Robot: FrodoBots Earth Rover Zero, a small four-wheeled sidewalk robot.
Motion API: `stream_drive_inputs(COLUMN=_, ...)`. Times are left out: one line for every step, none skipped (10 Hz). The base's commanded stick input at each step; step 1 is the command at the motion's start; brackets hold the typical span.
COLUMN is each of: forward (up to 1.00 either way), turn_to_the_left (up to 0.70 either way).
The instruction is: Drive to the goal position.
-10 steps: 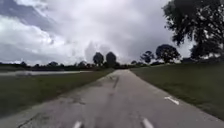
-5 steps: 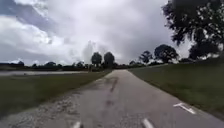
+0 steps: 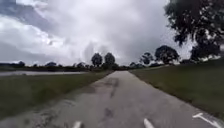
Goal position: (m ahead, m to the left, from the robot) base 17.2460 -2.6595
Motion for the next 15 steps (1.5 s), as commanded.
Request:
stream_drive_inputs(forward=0.7, turn_to_the_left=0.0)
stream_drive_inputs(forward=0.7, turn_to_the_left=-0.01)
stream_drive_inputs(forward=0.7, turn_to_the_left=-0.08)
stream_drive_inputs(forward=0.7, turn_to_the_left=-0.15)
stream_drive_inputs(forward=0.7, turn_to_the_left=-0.22)
stream_drive_inputs(forward=0.7, turn_to_the_left=-0.3)
stream_drive_inputs(forward=0.7, turn_to_the_left=-0.32)
stream_drive_inputs(forward=0.7, turn_to_the_left=-0.2)
stream_drive_inputs(forward=0.7, turn_to_the_left=-0.1)
stream_drive_inputs(forward=0.7, turn_to_the_left=-0.07)
stream_drive_inputs(forward=0.7, turn_to_the_left=-0.03)
stream_drive_inputs(forward=0.7, turn_to_the_left=0.0)
stream_drive_inputs(forward=0.7, turn_to_the_left=0.0)
stream_drive_inputs(forward=0.7, turn_to_the_left=0.0)
stream_drive_inputs(forward=0.7, turn_to_the_left=0.0)
